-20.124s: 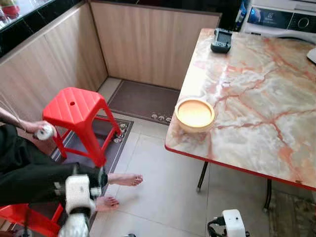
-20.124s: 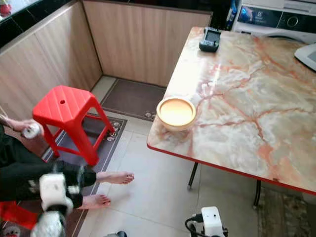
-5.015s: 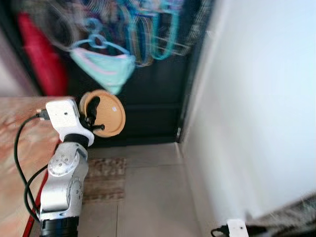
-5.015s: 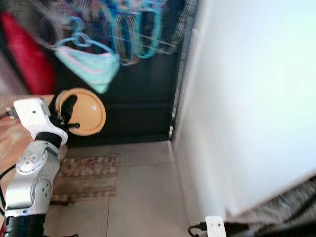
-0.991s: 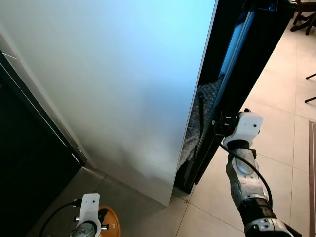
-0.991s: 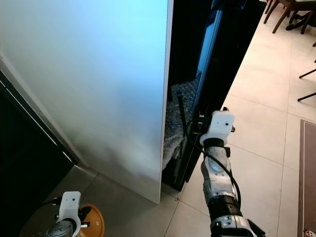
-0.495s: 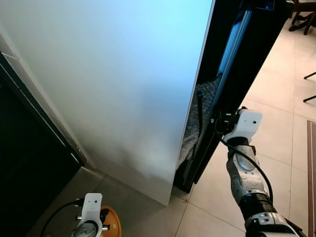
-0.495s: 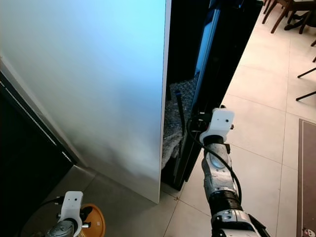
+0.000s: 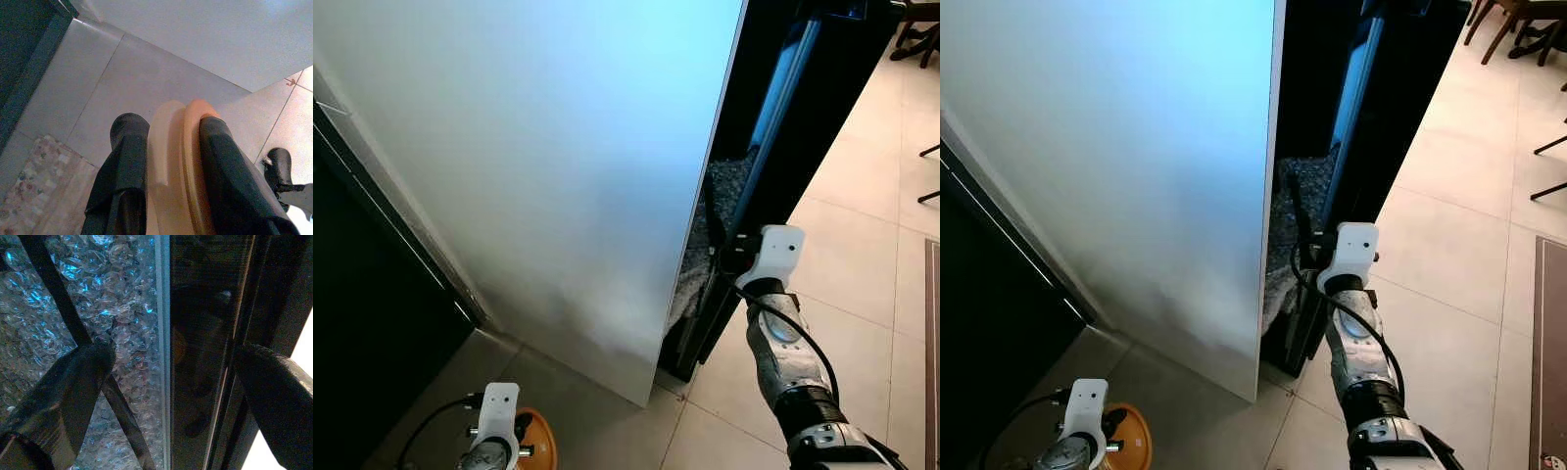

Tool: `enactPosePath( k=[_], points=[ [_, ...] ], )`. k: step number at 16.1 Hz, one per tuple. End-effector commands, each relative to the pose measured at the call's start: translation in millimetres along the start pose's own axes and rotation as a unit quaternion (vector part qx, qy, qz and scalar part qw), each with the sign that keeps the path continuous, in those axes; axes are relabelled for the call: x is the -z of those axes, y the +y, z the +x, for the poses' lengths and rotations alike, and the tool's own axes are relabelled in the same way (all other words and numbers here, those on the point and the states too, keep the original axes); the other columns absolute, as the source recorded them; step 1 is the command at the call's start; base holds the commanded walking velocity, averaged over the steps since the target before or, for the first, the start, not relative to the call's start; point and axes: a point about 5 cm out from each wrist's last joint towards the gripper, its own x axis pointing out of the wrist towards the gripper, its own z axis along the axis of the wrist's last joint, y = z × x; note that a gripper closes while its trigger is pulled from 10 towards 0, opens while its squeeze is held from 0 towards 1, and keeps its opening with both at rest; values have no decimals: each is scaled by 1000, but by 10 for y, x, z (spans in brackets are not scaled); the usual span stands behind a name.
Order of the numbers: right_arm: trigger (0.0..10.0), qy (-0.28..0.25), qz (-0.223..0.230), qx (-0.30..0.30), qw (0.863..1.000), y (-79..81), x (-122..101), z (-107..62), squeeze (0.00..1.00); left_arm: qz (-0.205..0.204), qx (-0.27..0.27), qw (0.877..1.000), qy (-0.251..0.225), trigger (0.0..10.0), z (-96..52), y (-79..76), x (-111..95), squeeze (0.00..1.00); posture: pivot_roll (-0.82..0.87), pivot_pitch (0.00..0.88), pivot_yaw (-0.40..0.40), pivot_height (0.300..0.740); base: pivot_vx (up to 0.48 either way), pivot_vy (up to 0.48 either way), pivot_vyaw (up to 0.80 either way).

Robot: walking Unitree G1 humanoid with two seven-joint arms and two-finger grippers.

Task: Restocking fridge

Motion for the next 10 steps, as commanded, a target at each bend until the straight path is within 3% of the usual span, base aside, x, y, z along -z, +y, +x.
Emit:
enactPosePath(
  k=[1,6,8,10],
  points=[
    [10000,-2,0,11,1000,-48,-33,29,0,7,4,1000,10,10000,-14,-15,60,0,62,141,-18,740,0,0,0],
    [10000,-4,0,15,1000,-68,-44,36,0,8,5,1000,10,10000,-15,-16,61,0,62,141,-18,740,0,0,0],
    [10000,-5,-18,56,998,-224,-28,-7,0,17,6,1000,12,10000,-29,-16,98,0,63,137,-20,740,0,0,0],
    [10000,-2,-18,61,998,-233,-15,-13,0,18,6,1000,13,10000,-34,-10,112,0,69,137,-20,740,0,0,0]
  ],
)
